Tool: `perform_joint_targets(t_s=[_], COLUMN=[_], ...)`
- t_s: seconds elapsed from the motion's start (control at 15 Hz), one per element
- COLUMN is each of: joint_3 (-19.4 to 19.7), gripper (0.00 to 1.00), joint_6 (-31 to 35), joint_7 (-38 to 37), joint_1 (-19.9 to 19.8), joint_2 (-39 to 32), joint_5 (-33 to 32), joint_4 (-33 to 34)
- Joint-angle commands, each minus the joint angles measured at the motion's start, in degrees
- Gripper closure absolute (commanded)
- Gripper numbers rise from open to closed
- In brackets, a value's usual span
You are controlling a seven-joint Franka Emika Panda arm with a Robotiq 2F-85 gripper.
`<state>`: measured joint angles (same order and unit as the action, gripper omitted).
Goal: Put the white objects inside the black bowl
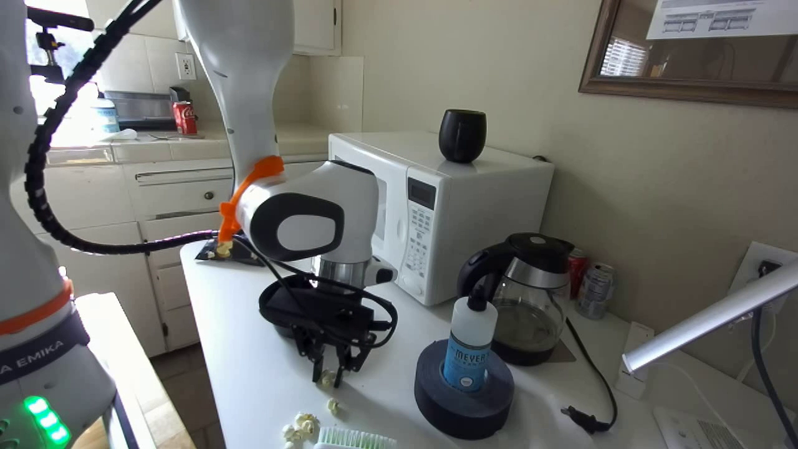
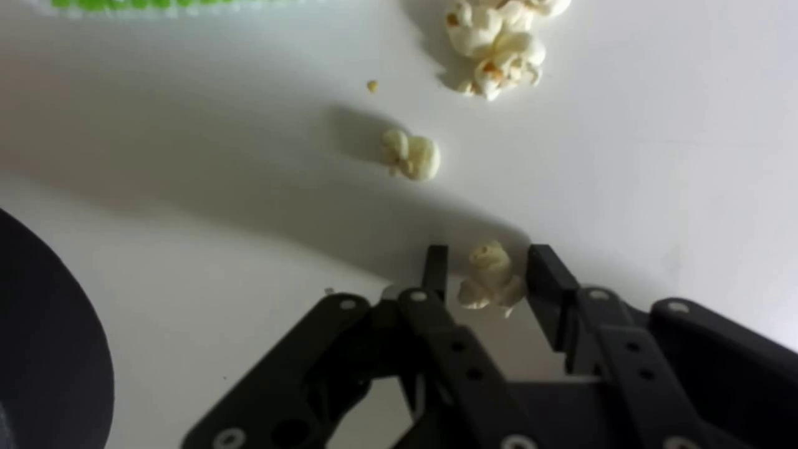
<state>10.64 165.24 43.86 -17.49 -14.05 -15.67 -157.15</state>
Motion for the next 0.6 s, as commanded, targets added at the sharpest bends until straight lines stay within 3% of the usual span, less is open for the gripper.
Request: perform_joint_targets(t_s=[0.0,0.07,0.13,0.33,0.53], joint_3=[-1.84,-1.76,-1.92,-2.33,-2.63], gripper=[0.71,0.77,0.73,0.76,0.73], joint_6=[1.82,1.84,1.86,1.87,1.87], joint_7=[1.18,1.11,1.22,1.56,1.5], joint_1=[-0.84,-0.74,-0.8,-1.01,-0.72], joint_2=[-1.28,-0.55,-0.28,0.09,0.85], joint_5=[1.89,1.91,2.12,2.64,2.6], joint_4=[0.02,-0.46,-0.61,-0.6,-0.64])
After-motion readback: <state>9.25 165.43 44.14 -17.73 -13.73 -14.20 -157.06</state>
